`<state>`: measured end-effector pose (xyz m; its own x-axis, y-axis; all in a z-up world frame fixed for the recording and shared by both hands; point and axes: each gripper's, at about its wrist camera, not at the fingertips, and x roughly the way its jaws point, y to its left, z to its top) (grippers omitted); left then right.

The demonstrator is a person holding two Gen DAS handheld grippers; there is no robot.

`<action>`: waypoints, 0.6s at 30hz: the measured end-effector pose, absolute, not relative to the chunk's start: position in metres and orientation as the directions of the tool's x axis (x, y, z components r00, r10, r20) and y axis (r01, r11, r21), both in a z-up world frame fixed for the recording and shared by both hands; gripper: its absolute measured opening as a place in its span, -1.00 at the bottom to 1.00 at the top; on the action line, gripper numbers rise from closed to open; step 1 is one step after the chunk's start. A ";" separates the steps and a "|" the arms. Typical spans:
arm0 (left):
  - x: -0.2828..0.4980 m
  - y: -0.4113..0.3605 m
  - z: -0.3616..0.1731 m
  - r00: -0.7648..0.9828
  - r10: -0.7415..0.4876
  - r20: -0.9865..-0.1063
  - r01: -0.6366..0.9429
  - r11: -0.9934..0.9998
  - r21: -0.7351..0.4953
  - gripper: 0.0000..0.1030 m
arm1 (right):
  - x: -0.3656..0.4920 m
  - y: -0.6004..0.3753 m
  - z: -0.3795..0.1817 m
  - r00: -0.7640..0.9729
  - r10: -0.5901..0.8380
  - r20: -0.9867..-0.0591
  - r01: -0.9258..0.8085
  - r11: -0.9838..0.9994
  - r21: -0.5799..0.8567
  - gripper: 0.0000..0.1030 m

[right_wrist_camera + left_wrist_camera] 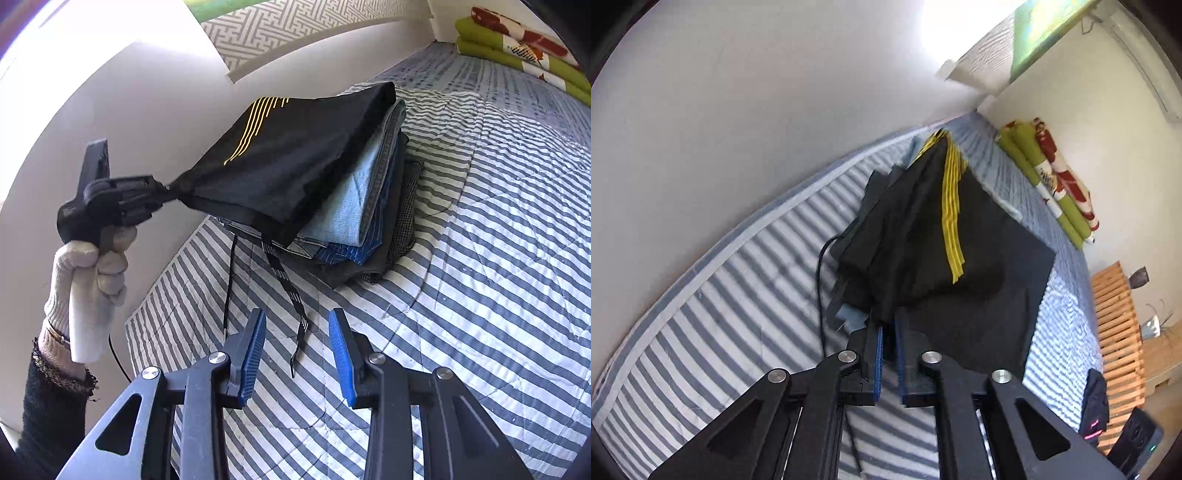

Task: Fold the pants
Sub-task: 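Lower the folded pants onto the stack of folded clothes and open both tools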

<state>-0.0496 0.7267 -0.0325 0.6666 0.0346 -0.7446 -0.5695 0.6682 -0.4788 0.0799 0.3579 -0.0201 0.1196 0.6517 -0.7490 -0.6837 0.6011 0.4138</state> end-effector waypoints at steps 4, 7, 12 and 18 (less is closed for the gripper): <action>-0.065 0.734 -0.023 0.660 0.078 -0.747 -0.592 0.667 -0.453 -0.43 | 0.086 0.368 -0.019 0.135 0.654 -0.744 -0.695 0.598 0.399 -0.37; -0.070 0.733 0.004 0.699 0.141 -0.701 -0.572 0.699 -0.430 -0.43 | 0.089 0.370 -0.019 0.127 0.673 -0.728 -0.693 0.586 0.421 -0.37; -0.028 0.721 0.019 0.756 0.028 -0.654 -0.437 0.766 -0.472 -0.46 | 0.102 0.383 -0.016 0.141 0.707 -0.693 -0.668 0.585 0.460 -0.37; 0.021 0.725 -0.012 0.699 0.019 -0.714 -0.474 0.761 -0.443 -0.46 | 0.115 0.439 0.001 0.166 0.756 -0.634 -0.715 0.535 0.451 -0.37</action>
